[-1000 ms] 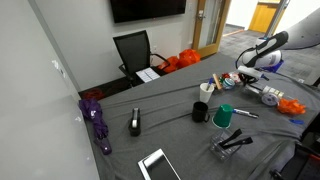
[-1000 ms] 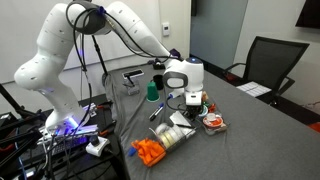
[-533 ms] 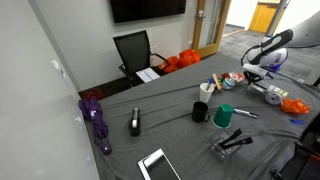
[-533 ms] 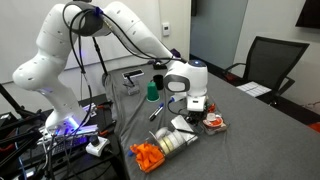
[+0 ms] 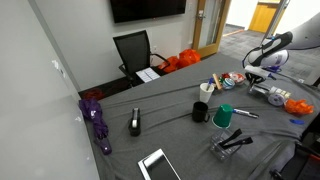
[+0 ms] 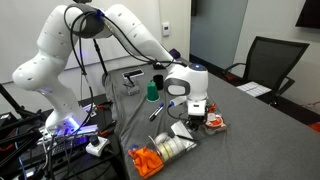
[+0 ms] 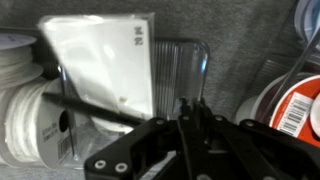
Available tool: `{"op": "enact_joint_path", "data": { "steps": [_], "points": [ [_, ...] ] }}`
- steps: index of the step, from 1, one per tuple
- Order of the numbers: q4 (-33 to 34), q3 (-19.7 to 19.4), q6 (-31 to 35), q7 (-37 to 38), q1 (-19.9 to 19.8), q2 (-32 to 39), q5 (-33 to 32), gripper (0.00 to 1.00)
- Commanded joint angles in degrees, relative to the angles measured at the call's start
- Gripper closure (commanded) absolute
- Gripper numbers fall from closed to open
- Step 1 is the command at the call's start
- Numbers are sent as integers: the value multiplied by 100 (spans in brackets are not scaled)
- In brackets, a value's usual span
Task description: Turn the closest tray to the right
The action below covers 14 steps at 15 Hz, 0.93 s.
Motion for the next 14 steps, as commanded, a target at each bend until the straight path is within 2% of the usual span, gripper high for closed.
{"op": "enact_joint_path", "data": {
  "steps": [1,7,9,14],
  "points": [
    [152,42,-156,-452,-128,33,-26,57],
    [154,97,-207,-889,-179,-26,74,16],
    [121,67,-513,-1103,-264,-294,74,2],
    [344,119,-1705,-1727,-609,-853,244,0]
  ]
}}
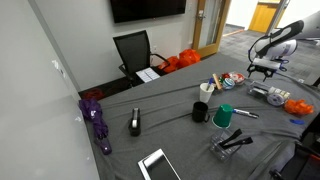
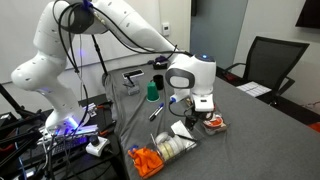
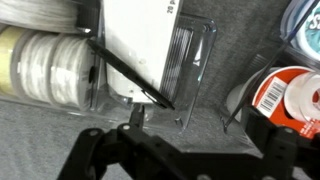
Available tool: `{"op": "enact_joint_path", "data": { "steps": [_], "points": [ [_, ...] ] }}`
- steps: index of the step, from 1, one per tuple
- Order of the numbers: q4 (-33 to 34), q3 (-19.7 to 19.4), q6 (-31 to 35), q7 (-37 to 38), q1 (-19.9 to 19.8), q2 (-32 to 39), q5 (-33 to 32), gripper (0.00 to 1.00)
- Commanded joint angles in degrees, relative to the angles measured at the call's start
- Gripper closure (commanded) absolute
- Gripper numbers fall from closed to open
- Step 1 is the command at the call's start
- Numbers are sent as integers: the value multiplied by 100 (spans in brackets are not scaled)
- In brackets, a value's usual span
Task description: Turn the closest tray to the right
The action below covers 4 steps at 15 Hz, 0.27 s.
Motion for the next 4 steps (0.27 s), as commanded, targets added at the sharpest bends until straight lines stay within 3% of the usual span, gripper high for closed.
{"op": "enact_joint_path", "data": {
  "steps": [1,4],
  "points": [
    [137,117,-1020,-585,-369,-525,181,0],
    [317,82,-1584,-722,-500,-692,228,0]
  ]
}}
